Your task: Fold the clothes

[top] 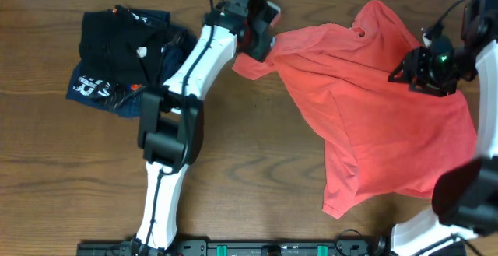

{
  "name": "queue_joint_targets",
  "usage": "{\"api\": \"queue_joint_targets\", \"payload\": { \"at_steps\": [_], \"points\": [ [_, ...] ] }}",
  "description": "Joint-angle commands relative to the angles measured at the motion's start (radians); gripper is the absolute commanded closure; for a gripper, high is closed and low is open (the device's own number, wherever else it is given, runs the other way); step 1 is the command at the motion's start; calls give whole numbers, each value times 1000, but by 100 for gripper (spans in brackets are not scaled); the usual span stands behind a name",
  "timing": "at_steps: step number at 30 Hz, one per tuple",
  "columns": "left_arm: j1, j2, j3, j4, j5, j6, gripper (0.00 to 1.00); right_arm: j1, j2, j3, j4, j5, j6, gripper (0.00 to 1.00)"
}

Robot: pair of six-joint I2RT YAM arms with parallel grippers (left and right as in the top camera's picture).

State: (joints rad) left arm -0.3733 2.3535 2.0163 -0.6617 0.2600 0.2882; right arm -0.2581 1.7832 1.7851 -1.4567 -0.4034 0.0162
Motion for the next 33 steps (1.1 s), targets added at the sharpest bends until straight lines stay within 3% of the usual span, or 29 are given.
{"api": "queue_joint_targets", "payload": {
  "at_steps": [1,3,6,7,14,20,23,25,26,27,28,30,33],
  "points": [
    [5,21,-7,2,31,6,44,8,-48,1,5,33,34,42],
    [6,26,-7,11,31,8,55,9,-57,1,2,65,51,42],
    [10,27,-7,13,-8,22,91,9,-58,0,-6,67,58,42],
    [13,24,-6,14,-58,21,94,10,-57,0,-6,68,58,42],
    [53,-31,33,17,-362,22,94,37,-57,-88,21,131,66,41],
    [78,-46,34,11,-344,26,94,121,-57,-326,134,146,75,43],
    [78,-46,34,7,-383,28,94,157,-57,-459,243,158,148,43],
    [78,-46,34,5,-423,28,94,167,-57,-542,333,206,211,52],
    [78,-46,34,3,-437,29,94,167,-57,-579,373,233,249,61],
    [78,-46,34,0,-451,29,94,167,-57,-615,412,259,285,79],
    [78,-46,34,-7,-460,29,94,163,-57,-653,455,292,326,89],
    [79,-46,34,-16,-460,29,94,153,-57,-718,530,357,393,97],
    [82,-46,34,-28,-460,29,94,136,-56,-803,642,443,483,99]
  ]
}}
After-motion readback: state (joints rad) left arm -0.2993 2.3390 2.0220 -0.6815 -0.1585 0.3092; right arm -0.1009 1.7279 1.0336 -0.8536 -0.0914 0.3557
